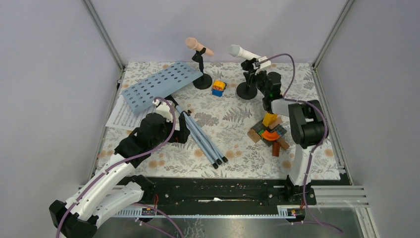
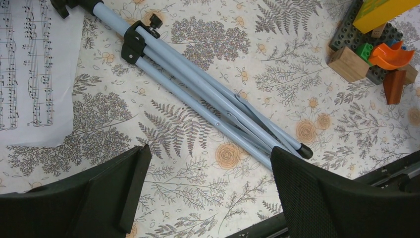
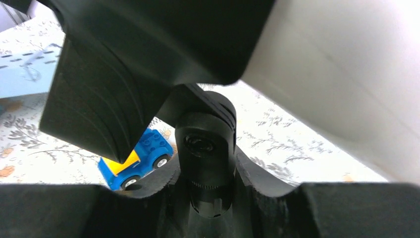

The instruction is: Pack up the instrument practice props

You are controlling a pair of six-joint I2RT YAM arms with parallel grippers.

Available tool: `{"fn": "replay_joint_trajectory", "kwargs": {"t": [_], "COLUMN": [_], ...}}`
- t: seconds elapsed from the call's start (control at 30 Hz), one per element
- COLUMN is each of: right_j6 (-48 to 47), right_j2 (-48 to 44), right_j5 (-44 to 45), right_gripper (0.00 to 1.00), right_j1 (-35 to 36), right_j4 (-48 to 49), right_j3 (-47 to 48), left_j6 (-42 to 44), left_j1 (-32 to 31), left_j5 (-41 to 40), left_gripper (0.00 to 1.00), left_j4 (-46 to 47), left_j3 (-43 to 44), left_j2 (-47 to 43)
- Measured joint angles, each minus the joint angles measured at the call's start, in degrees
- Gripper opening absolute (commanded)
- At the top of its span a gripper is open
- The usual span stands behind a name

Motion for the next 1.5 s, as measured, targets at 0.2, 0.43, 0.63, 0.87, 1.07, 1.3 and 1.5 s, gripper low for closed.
{"fn": "replay_joint_trajectory", "kwargs": {"t": [0.2, 0.43, 0.63, 0.87, 1.07, 1.3, 1.5], "right_j6": [-4.5, -8.1, -9.9, -8.8, -4.4, -0.7, 0.5], "right_j2": [-21.6, -41.4, -48.2, -53.3, -50.8, -44.6, -46.6], "right_j5": [4.4, 7.1, 11.2, 13.5, 16.1, 22.1, 26.2], "right_gripper": [0.00, 0.00, 0.00, 0.00, 0.00, 0.00, 0.07], "right_j1": [3.1, 17.4, 28.3, 31.5, 35.2, 37.2, 37.3], "right_j4": [-0.9, 2.2, -2.4, -2.8, 1.6, 9.2, 10.4], "right_j3": [-11.9, -28.7, -41.1, -48.6, -52.5, -56.4, -59.1], "left_j6": [0.0, -0.1, -0.2, -0.3, -1.0, -9.0, -19.3], "left_j1": [0.0, 0.0, 0.0, 0.0, 0.0, 0.0, 0.0], "left_j5": [-0.3, -1.8, -3.5, -4.3, -4.9, -6.8, -6.9], "left_gripper": [0.99, 0.99, 0.99, 0.99, 0.99, 0.99, 0.99], "left_j4": [0.0, -0.1, -0.5, -0.5, -0.7, -7.5, -14.8], "left_j3": [0.0, 0.0, 0.0, 0.0, 0.0, 10.1, 35.3], "left_j2": [-0.1, -2.1, -4.0, -4.7, -4.7, -0.3, 9.7]}}
